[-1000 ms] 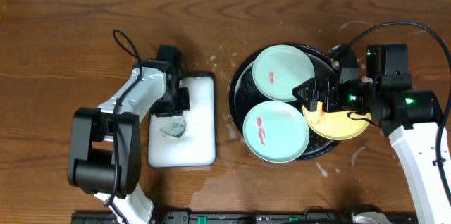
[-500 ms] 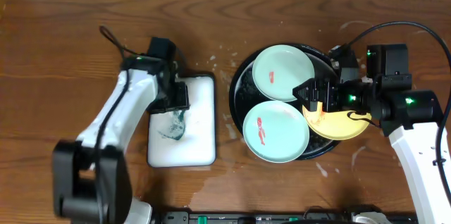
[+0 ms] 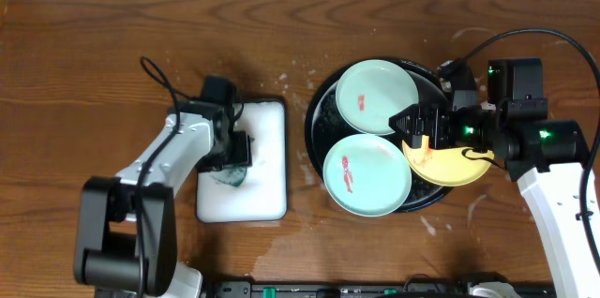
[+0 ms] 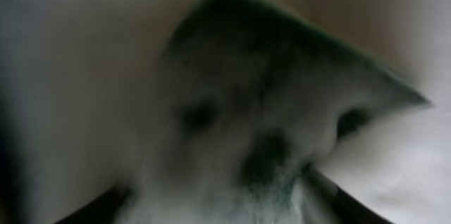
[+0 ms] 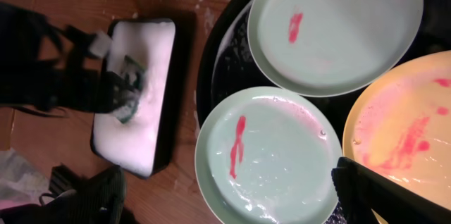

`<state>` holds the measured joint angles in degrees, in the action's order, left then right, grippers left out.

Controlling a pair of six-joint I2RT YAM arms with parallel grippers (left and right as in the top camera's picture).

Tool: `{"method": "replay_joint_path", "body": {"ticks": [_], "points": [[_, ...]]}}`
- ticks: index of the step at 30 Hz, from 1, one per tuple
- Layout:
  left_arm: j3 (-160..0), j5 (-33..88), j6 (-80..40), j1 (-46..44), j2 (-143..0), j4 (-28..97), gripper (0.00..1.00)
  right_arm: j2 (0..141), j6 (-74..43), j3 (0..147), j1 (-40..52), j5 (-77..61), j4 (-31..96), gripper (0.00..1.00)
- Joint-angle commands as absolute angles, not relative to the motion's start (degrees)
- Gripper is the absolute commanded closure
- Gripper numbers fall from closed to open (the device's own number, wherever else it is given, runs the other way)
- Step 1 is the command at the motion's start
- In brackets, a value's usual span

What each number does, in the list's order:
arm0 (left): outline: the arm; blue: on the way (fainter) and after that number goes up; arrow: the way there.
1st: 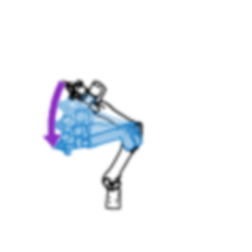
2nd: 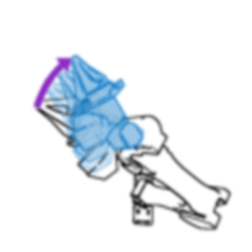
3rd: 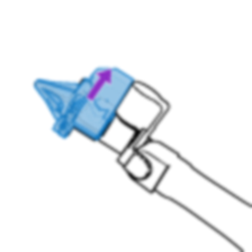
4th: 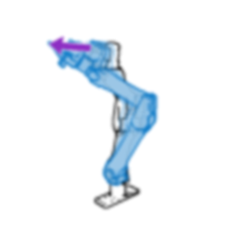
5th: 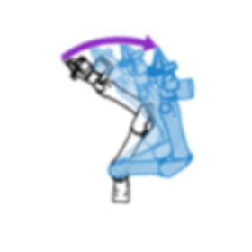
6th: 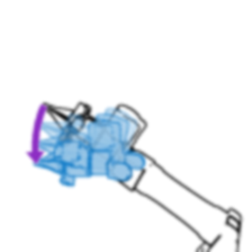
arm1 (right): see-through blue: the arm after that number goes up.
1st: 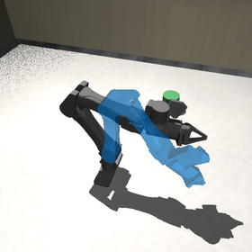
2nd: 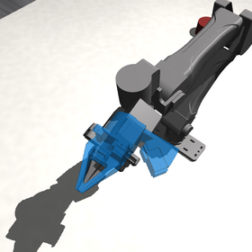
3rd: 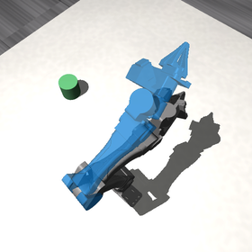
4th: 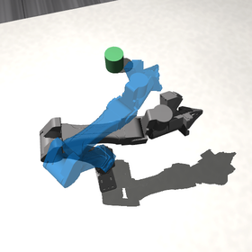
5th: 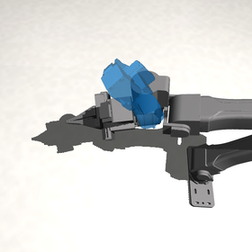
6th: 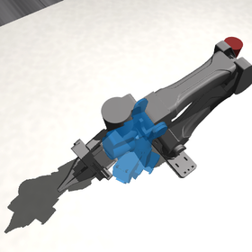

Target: Clean dirty plates on tray and stack at the side

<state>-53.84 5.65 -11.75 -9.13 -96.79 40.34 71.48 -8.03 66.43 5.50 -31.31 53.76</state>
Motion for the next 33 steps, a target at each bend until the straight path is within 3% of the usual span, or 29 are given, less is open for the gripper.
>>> {"method": "replay_joint_path", "body": {"ticks": [1,2,3,11,12,13,15,19,22,26,29,31,33], "points": [[-51.55,5.26,-11.64,-9.19,-98.91,38.0,0.45,70.72,-7.2,67.37,6.07,-31.99,53.76,0.07],[-51.57,5.61,-11.64,-9.19,-99.15,37.8,0.64,70.72,-7.18,67.37,6.07,-31.99,53.76,0.07],[-52.01,6.02,-11.64,-9.19,-99.18,37.93,0.92,70.72,-7.18,67.4,6.07,-31.99,53.76,0.07],[-63.92,9.87,-11.66,-9.19,-97.08,47.9,0.91,70.72,-7.18,67.37,6.07,-31.94,53.8,0.07],[-65.14,9.89,-11.66,-9.19,-96.62,48.8,0.83,70.72,-7.18,67.4,6.07,-31.94,53.8,0.07],[-66.22,9.87,-11.64,-9.19,-96.05,49.39,0.66,70.72,-7.18,67.37,6.07,-31.94,53.8,0.07],[-66.74,9.87,-11.64,-9.19,-95.04,49.45,0.5,70.72,-7.16,67.37,6.07,-31.92,53.82,0.07],[-65.84,9.85,-11.6,-9.19,-94.76,50.06,0.4,70.72,-6.63,67.37,6.07,-31.53,54.59,0.07],[-63.57,9.32,-11.55,-9.19,-94.85,48.42,0.39,70.72,-6.48,67.37,6.07,-31.31,55.81,0.07],[-57.8,8.34,-11.6,-9.19,-95.22,40.18,0.39,70.72,-5.89,67.33,6.11,-30.89,57.19,0.06],[-53.15,8.34,-11.6,-9.37,-95.55,32.69,0.48,70.74,-5.89,67.33,6.11,-29.8,58.02,0.06],[-50.41,8.34,-11.6,-9.41,-95.59,28.62,0.65,70.74,-5.85,67.33,6.11,-29.8,58.72,0.07],[-49.56,8.34,-11.6,-9.41,-95.59,27.77,0.89,70.74,-5.85,67.31,6.11,-29.78,59.7,0.09]]}}
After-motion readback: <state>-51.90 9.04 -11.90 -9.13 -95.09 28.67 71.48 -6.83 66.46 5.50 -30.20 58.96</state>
